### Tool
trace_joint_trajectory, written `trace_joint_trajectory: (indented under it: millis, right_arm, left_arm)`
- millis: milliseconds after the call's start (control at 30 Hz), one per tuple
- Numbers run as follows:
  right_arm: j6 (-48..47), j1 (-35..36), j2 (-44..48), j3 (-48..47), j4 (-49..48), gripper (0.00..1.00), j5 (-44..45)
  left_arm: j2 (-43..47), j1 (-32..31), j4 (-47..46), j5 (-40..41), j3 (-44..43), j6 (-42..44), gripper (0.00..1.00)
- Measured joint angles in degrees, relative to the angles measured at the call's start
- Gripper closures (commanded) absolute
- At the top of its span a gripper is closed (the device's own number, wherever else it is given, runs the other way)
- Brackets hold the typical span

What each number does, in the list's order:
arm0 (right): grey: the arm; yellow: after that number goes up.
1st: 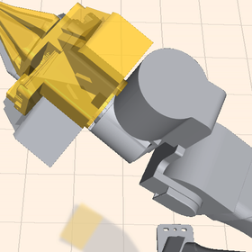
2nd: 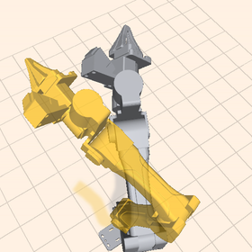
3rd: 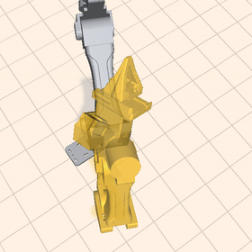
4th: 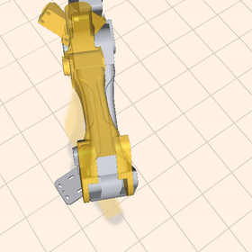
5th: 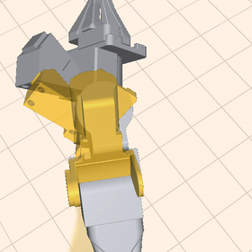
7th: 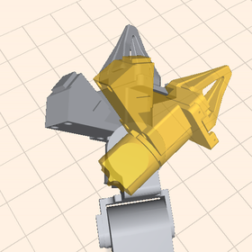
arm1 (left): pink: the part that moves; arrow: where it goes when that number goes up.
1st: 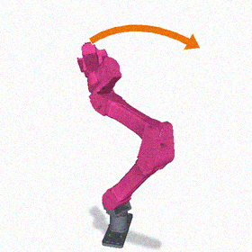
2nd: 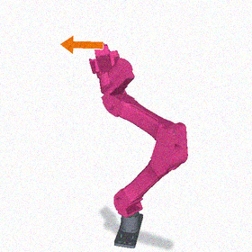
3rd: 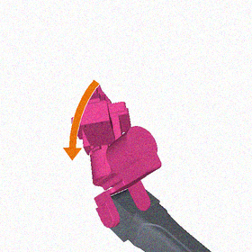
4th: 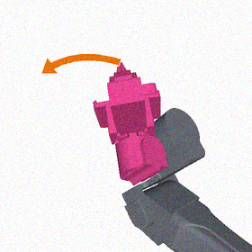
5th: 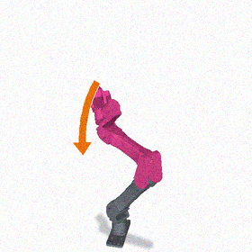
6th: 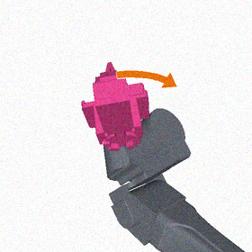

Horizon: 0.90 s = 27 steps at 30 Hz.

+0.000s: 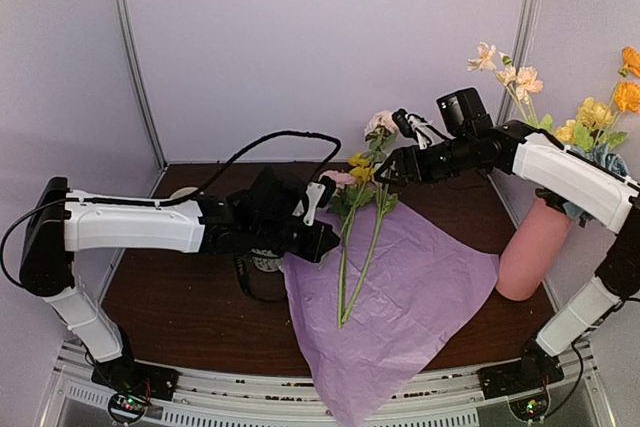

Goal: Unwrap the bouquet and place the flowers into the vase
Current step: Pass from the left arm to the right

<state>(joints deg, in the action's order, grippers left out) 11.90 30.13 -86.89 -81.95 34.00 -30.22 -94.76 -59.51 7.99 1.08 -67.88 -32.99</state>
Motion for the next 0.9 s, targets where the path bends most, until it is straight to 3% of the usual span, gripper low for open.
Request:
trace_joint_trajectory:
  millis: [233, 333, 500, 600, 733, 800, 900]
  right_arm:
    - [3.6, 0.0, -7.0, -5.7, -0.8, 0.28, -2.4]
    - [4.9, -0.2, -8.5, -7.3, -1.1, 0.33, -3.1]
    - [6.6, -0.6, -8.7, -7.8, -2.6, 0.51, -4.6]
    - [6.9, -0.7, -8.8, -7.8, -3.3, 0.75, -5.4]
    - [7.9, -0.8, -8.7, -7.5, -5.0, 0.96, -6.4]
    - [8.1, -0.8, -8.6, -7.1, -5.6, 1.00, -7.0]
    - [7.8, -0.8, -8.5, -6.4, -5.9, 1.00, -7.5]
  left_arm:
    - [0.7, -2.9, -4.2, 0.4, 0.1, 0.6, 1.00]
    - [0.7, -3.9, -4.6, 0.8, 0.1, 0.9, 1.00]
    - [0.7, -4.3, -4.6, 1.7, 0.1, 1.4, 1.00]
    - [0.7, -4.3, -4.5, 1.8, 0.0, 1.7, 1.00]
    - [-0.3, -4.3, -3.2, 2.0, -1.3, 3.2, 0.62]
    - [-1.7, -4.3, -3.1, 2.2, -2.7, 4.5, 0.54]
    - [-3.6, -4.3, -2.4, 2.9, -4.6, 6.6, 0.54]
